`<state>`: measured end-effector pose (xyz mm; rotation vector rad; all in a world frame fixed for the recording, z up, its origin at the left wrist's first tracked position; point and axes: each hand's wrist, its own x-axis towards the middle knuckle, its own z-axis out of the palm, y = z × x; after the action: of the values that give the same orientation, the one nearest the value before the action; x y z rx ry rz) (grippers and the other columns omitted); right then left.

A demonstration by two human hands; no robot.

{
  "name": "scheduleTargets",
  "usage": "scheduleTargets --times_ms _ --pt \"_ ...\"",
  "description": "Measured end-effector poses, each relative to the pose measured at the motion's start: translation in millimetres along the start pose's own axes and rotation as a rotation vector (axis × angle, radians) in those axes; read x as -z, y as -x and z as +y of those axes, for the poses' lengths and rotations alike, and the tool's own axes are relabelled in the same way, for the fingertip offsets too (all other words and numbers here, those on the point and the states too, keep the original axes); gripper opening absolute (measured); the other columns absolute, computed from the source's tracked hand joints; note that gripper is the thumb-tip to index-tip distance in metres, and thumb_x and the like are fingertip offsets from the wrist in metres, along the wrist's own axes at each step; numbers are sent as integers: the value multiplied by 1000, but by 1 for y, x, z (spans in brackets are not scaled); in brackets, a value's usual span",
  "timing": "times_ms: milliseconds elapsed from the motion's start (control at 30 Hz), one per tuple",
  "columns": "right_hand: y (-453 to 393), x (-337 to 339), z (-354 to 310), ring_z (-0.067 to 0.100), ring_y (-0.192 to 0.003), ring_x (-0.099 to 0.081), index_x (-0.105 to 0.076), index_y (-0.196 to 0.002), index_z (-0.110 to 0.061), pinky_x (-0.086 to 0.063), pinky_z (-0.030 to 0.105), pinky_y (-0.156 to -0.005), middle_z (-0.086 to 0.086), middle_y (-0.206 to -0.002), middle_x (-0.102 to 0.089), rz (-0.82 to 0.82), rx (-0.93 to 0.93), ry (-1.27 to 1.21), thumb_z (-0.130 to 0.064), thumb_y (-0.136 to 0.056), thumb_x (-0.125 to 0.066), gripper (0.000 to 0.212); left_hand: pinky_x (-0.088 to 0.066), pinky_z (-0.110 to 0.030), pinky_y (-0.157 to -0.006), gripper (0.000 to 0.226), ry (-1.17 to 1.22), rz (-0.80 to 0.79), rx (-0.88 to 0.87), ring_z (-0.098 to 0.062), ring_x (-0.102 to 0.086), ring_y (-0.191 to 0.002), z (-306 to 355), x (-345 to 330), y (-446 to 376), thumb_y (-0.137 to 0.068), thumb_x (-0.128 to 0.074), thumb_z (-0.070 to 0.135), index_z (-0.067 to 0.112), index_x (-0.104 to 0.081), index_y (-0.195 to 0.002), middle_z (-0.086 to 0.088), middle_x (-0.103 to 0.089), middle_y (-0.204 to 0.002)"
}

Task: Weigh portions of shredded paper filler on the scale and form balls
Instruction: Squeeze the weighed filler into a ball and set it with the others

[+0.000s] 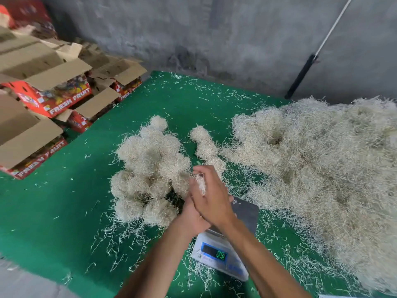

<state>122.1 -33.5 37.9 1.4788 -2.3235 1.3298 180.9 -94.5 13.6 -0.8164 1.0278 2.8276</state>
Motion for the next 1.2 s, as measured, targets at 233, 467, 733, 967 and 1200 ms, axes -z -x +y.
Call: scheduleTargets --times_ms 233,467,733,967,1200 --pt "-1 -15 2 20 -113 -55 -68 -108 -8 -42 41 -107 2 -115 -59 -55 11 -7 -6 -99 -63 11 -58 -39 -69 30 258 201 -150 -26 -67 -70 53 22 5 -86 -55 35 11 -69 -77 -12 -58 -78" --pt "-18 -29 3 17 -112 -51 -57 -121 -12 -46 44 -100 1 -120 -52 24 -273 100 -34 -109 -43 29 -55 -51 -93 44 23 313 66 -28 -70 -107 44 35 -1 -104 -41 49 16 -62 -124 -15 -71 -118" --pt "-16 -76 -4 14 -120 -57 -14 -162 -28 -48 39 -110 3 -161 -27 -446 -232 103 -51 -106 -40 66 -35 -24 -112 63 410 370 -44 -24 -48 -130 90 92 -3 -105 -41 50 6 -37 -150 -27 -39 -150" --pt "-139 -86 -9 -1 -101 -61 -20 -157 -38 -57 23 -78 -7 -156 -34 -107 -303 48 -56 -96 -65 79 -40 -63 -106 67 370 264 -149 -39 -47 -133 125 134 1 -98 -35 68 24 -42 -148 -11 -48 -149" --pt "-99 -82 13 24 -140 -51 -5 -163 -36 -51 53 -106 -3 -169 -20 -221 -441 135 -58 -98 -59 87 -51 -55 -100 48 220 284 -140 -30 -59 -123 96 126 3 -101 -49 48 16 -54 -137 -10 -59 -137"
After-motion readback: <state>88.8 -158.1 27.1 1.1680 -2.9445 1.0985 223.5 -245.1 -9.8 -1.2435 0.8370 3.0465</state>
